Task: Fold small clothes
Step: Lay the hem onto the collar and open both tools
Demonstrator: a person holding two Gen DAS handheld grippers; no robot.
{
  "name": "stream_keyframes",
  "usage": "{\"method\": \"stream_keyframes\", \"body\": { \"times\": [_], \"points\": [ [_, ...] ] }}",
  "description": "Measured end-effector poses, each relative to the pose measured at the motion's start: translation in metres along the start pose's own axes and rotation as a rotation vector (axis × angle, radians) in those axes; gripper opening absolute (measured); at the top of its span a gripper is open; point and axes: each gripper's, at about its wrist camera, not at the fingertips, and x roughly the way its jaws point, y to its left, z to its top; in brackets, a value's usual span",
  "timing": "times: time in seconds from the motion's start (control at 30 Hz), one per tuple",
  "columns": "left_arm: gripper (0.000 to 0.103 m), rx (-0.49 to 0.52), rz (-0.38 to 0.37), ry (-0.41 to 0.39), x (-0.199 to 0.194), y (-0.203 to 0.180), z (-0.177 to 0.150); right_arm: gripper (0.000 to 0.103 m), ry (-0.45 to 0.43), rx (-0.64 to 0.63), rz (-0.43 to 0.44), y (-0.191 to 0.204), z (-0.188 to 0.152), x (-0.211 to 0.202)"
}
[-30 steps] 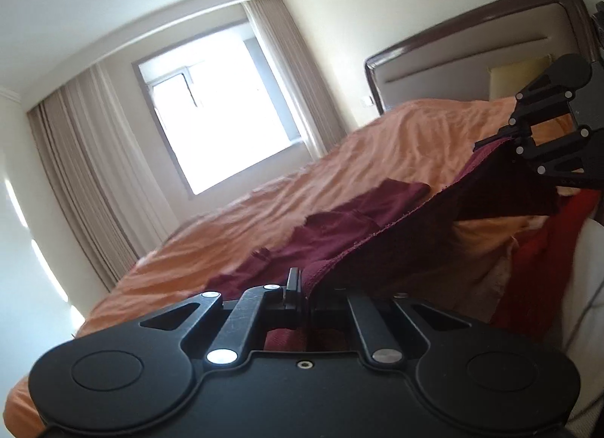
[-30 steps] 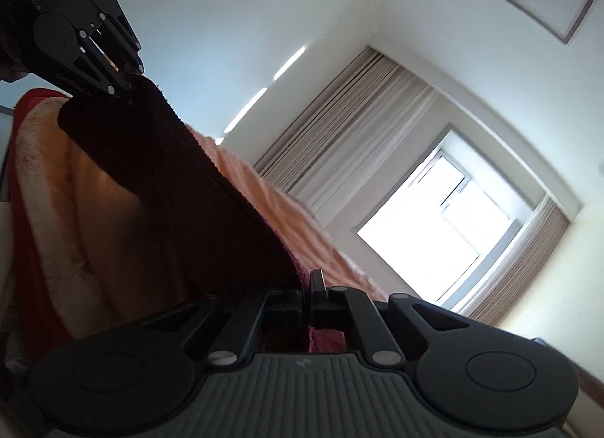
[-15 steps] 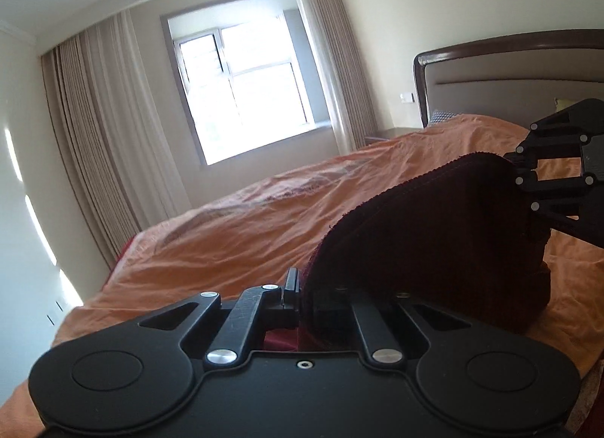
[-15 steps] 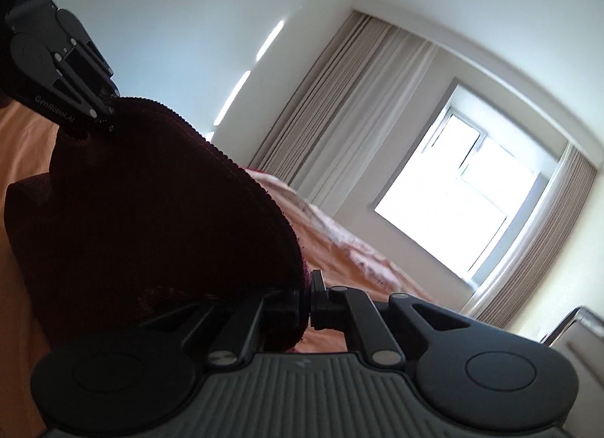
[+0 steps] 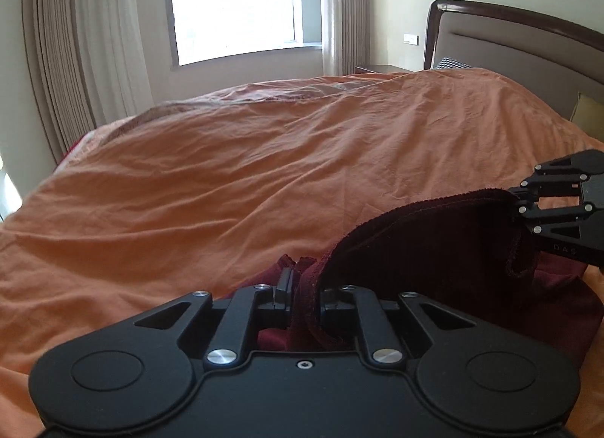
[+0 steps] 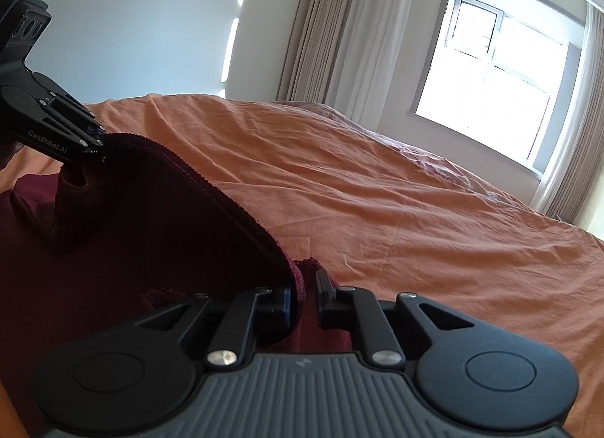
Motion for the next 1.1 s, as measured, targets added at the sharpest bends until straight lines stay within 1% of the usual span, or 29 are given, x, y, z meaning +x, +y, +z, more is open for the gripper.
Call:
{"method": "stream_keyframes", "body": {
  "times": [0.03,0.07,0.1,0.13,0.17,0.2,0.23,0.27,0.33,0.4,0.47,0.53,0.6,0.67,0.7,0.77,0.8,0.83,0.87,0.9,0.93,0.97,1.0,1.03,1.07,1.1],
  "points": [
    [0.019,-0.020,-0.009,0.002,0.004,0.006,-0.002,0.030,0.001,0.013,0.010,-0.002,-0.001,0.001],
    [0.027,-0.036,-0.018,0.001,0.007,0.011,-0.002,0.041,-0.003,0.030,0.018,-0.003,0.001,-0.002],
    [0.033,-0.047,-0.023,-0.007,0.008,0.014,-0.003,0.059,-0.011,0.051,0.027,-0.006,0.002,-0.006],
    [0.049,-0.059,-0.027,-0.020,0.006,0.015,-0.005,0.073,-0.023,0.073,0.039,-0.009,0.001,-0.008],
    [0.067,-0.071,-0.032,-0.034,0.005,0.016,-0.005,0.078,-0.039,0.105,0.056,-0.011,-0.001,-0.014],
    [0.075,-0.083,-0.038,-0.050,0.002,0.018,-0.006,0.087,-0.053,0.138,0.068,-0.015,-0.002,-0.017],
    [0.083,-0.095,-0.047,-0.071,-0.003,0.019,-0.008,0.091,-0.066,0.173,0.073,-0.020,-0.003,-0.021],
    [0.086,-0.108,-0.056,-0.093,-0.008,0.021,-0.008,0.092,-0.078,0.204,0.077,-0.025,-0.006,-0.028],
    [0.091,-0.129,-0.062,-0.124,-0.016,0.023,-0.009,0.092,-0.094,0.205,0.091,-0.025,-0.010,-0.038],
    [0.095,-0.130,-0.057,-0.153,-0.028,0.024,-0.013,0.093,-0.107,0.159,0.094,-0.017,-0.017,-0.048],
    [0.096,-0.098,-0.061,-0.162,-0.038,0.020,-0.020,0.093,-0.103,0.094,0.101,-0.004,-0.025,-0.057],
    [0.096,-0.046,-0.068,-0.155,-0.047,0.013,-0.032,0.093,-0.091,0.021,0.103,0.010,-0.036,-0.063],
    [0.097,0.012,-0.065,-0.127,-0.051,0.004,-0.046,0.093,-0.080,-0.064,0.085,0.026,-0.046,-0.066],
    [0.097,0.073,-0.052,-0.090,-0.053,-0.005,-0.062,0.090,-0.083,-0.142,0.064,0.041,-0.053,-0.067],
    [0.096,0.103,-0.043,-0.075,-0.053,-0.009,-0.068,0.087,-0.079,-0.164,0.057,0.046,-0.054,-0.066],
    [0.094,0.144,-0.011,-0.060,-0.052,-0.015,-0.079,0.080,-0.064,-0.194,0.043,0.054,-0.055,-0.060],
    [0.092,0.154,0.006,-0.055,-0.051,-0.017,-0.082,0.073,-0.058,-0.203,0.032,0.056,-0.055,-0.056],
    [0.088,0.158,0.015,-0.050,-0.050,-0.018,-0.084,0.059,-0.054,-0.206,0.019,0.058,-0.054,-0.054],
    [0.081,0.155,0.017,-0.050,-0.049,-0.018,-0.084,0.052,-0.051,-0.202,0.007,0.058,-0.053,-0.050],
    [0.075,0.147,0.012,-0.049,-0.047,-0.018,-0.084,0.039,-0.049,-0.191,0.001,0.057,-0.051,-0.049],
    [0.059,0.138,0.016,-0.041,-0.046,-0.018,-0.083,0.029,-0.050,-0.172,-0.006,0.054,-0.049,-0.048],
    [0.037,0.127,0.028,-0.032,-0.043,-0.017,-0.081,0.025,-0.054,-0.153,-0.016,0.051,-0.047,-0.047],
    [0.030,0.109,0.028,-0.031,-0.042,-0.016,-0.080,0.015,-0.059,-0.131,-0.033,0.047,-0.045,-0.047],
    [0.017,0.089,0.023,-0.040,-0.042,-0.014,-0.079,0.010,-0.068,-0.109,-0.055,0.041,-0.043,-0.048],
    [0.004,0.060,0.011,-0.056,-0.042,-0.010,-0.076,0.010,-0.081,-0.084,-0.077,0.035,-0.040,-0.050],
    [0.004,0.039,0.013,-0.076,-0.044,-0.008,-0.074,0.009,-0.092,-0.057,-0.096,0.029,-0.038,-0.053]
  ]
}}
